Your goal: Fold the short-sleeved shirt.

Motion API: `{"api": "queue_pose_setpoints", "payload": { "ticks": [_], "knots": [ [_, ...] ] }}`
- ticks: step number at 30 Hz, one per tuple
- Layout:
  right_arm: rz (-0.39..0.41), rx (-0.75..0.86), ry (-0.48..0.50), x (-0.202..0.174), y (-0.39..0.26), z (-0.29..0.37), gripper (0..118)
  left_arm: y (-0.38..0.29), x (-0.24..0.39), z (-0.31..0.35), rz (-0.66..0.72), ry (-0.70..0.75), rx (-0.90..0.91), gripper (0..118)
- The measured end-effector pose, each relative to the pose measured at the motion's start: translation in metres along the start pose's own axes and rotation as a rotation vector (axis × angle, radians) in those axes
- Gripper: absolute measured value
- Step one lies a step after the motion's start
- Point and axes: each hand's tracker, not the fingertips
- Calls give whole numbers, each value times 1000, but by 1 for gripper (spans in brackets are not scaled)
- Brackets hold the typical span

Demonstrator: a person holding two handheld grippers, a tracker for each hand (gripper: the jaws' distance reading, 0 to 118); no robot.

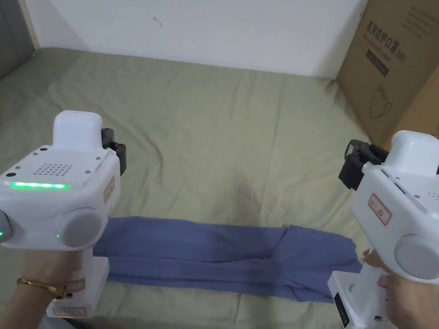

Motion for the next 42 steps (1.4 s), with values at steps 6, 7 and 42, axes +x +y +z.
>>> {"api": "queue_pose_setpoints", "payload": {
  "ticks": [6,7,42],
  "knots": [
    [-3,-36,-11,5,-6,-5,0,-1,-62,-35,209,-108,-231,90],
    [-13,-46,-8,6,-9,-7,0,-5,-77,-41,256,-140,-280,107],
    [-5,-258,-16,4,-44,-26,0,-110,-98,-69,453,-80,-662,8]
  ]
}}
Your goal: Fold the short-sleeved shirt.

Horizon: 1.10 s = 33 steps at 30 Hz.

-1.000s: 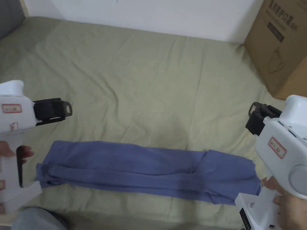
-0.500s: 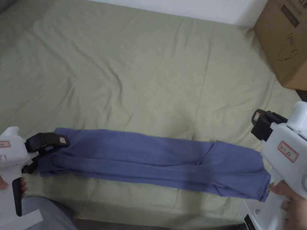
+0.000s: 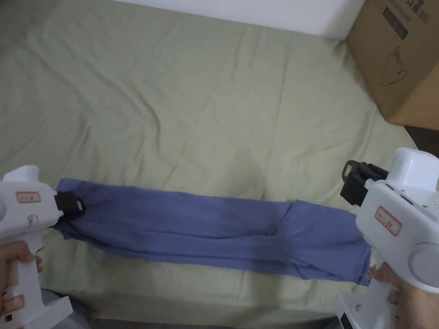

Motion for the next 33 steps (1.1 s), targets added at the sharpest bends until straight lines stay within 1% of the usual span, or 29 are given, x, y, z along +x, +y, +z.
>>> {"api": "queue_pose_setpoints", "payload": {
  "ticks": [2,6,7,9,11,13,15,16,19,21,22,23,24,25,26,27,29,31,33],
  "knots": [
    [1,5,3,2,1,1,0,7,26,22,-107,1,59,8],
    [-4,19,7,5,2,4,0,18,81,58,-266,-49,126,8],
    [-5,22,7,6,2,6,0,19,98,64,-310,-76,138,8],
    [-15,30,11,10,2,9,0,16,127,68,-347,-137,122,8],
    [-24,35,11,15,1,12,0,9,154,60,-368,-179,81,8],
    [-29,38,3,20,-2,16,0,-3,182,42,-430,-202,35,8],
    [-41,38,-6,28,-5,19,0,-20,206,17,-499,-166,-23,8],
    [-50,38,-14,33,-7,22,0,-30,217,3,-517,-170,-58,8],
    [-78,38,-49,50,-12,29,0,-62,244,-43,-506,-180,-183,8],
    [-83,33,-81,60,-16,33,0,-84,261,-70,-568,-114,-237,8],
    [-83,31,-95,66,-18,35,0,-98,270,-82,-591,-80,-253,12],
    [-90,29,-104,72,-20,37,0,-107,275,-94,-602,-77,-268,21],
    [-102,27,-112,77,-22,40,0,-114,279,-105,-596,-84,-287,35],
    [-111,27,-119,82,-23,43,0,-122,283,-113,-587,-80,-310,59],
    [-114,27,-128,86,-24,45,0,-128,286,-118,-574,-76,-332,74],
    [-116,26,-140,88,-26,48,0,-131,288,-121,-553,-81,-335,81],
    [-117,21,-153,95,-28,50,0,-129,291,-115,-541,-86,-327,81],
    [-119,15,-159,99,-29,51,0,-116,293,-97,-515,-181,-309,81],
    [-122,15,-158,100,-30,53,0,-98,292,-75,-517,-224,-213,76]
  ]
}}
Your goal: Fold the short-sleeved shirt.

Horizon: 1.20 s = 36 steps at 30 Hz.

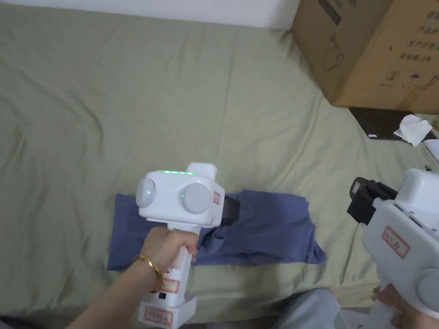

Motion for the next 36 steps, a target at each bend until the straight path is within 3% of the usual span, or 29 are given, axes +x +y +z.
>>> {"api": "queue_pose_setpoints", "payload": {
  "ticks": [2,4,8,16,21,25,29,32,33,34,35,36],
  "knots": [
    [-2,3,5,0,0,0,0,11,-2,32,-46,52,132,46],
    [-7,6,15,-2,-1,1,0,15,-10,53,-66,108,214,2],
    [-2,-1,37,-8,-5,-1,0,6,-27,59,-73,126,198,0],
    [11,-13,59,-13,-10,5,0,-56,-25,-14,12,92,-70,0],
    [10,-20,38,-6,-11,8,0,-83,12,-25,-164,93,-50,0],
    [3,-31,26,-6,-14,8,0,-88,20,-21,-176,93,-27,0],
    [3,-42,36,-12,-16,5,0,-83,17,-5,-119,-67,3,0],
    [14,-45,52,-17,-15,4,0,-66,4,19,-5,-178,68,12],
    [19,-43,57,-18,-14,4,0,-57,-4,30,32,-193,110,28],
    [23,-41,61,-20,-13,4,0,-49,-14,40,62,-192,144,60],
    [26,-39,63,-20,-12,4,0,-43,-23,47,83,-186,162,83],
    [28,-37,66,-21,-11,4,0,-35,-36,54,106,-180,180,99]
  ]
}}
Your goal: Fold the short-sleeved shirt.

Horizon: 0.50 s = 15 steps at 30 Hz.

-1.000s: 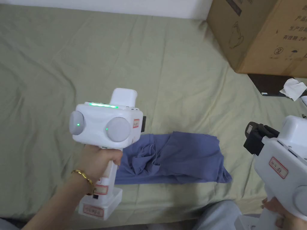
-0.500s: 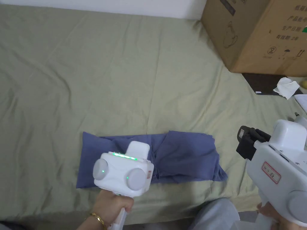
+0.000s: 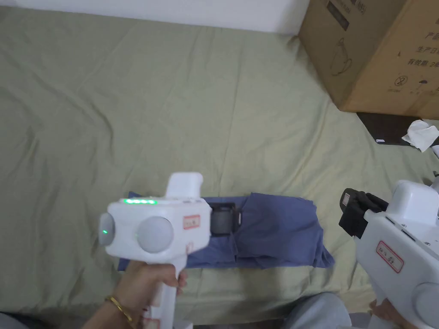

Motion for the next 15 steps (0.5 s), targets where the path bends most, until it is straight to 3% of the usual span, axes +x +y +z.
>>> {"api": "queue_pose_setpoints", "payload": {
  "ticks": [1,5,10,15],
  "knots": [
    [1,1,2,0,0,0,0,10,-10,7,17,7,21,108],
    [-5,-6,10,-1,0,-2,0,32,-71,30,60,35,34,108],
    [-12,-26,13,1,-3,-6,0,20,-146,40,268,72,-24,108],
    [-7,-56,11,-1,-3,-12,0,-11,-187,28,583,-125,-48,107]
  ]
}}
